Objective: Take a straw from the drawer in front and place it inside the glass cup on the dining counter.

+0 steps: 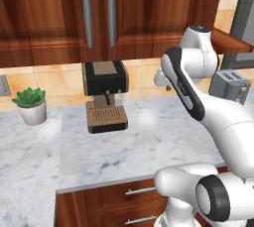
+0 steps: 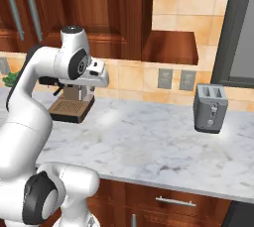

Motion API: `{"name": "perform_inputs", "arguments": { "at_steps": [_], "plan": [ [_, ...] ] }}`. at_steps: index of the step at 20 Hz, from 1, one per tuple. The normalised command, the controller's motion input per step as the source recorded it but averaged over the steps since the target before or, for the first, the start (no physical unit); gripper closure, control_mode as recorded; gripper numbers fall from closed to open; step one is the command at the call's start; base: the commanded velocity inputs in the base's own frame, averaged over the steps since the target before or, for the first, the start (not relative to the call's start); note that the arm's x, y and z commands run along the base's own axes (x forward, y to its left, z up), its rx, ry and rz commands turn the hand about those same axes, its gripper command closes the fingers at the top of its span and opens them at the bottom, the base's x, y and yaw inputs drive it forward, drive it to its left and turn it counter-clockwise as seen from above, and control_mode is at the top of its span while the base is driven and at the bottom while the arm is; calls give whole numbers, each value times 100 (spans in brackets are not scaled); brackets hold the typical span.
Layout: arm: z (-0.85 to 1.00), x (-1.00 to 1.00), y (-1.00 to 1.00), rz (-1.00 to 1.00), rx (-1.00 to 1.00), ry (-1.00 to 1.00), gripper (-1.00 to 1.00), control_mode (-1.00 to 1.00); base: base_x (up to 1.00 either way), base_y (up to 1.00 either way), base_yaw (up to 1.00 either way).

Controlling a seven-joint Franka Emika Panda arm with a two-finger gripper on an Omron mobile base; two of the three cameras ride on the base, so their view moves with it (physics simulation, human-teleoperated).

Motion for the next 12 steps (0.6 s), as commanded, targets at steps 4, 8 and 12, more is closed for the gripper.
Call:
{"name": "perform_inputs", "arguments": {
  "at_steps": [4, 8, 12],
  "plan": [
    [0, 0, 0, 0, 0, 0, -100, 100, -30, 0, -1],
    [0, 0, 0, 0, 0, 0, -100, 100, -94, 0, -1],
    [0, 0, 0, 0, 0, 0, -100, 100, -46, -4, 4]
  ]
}}
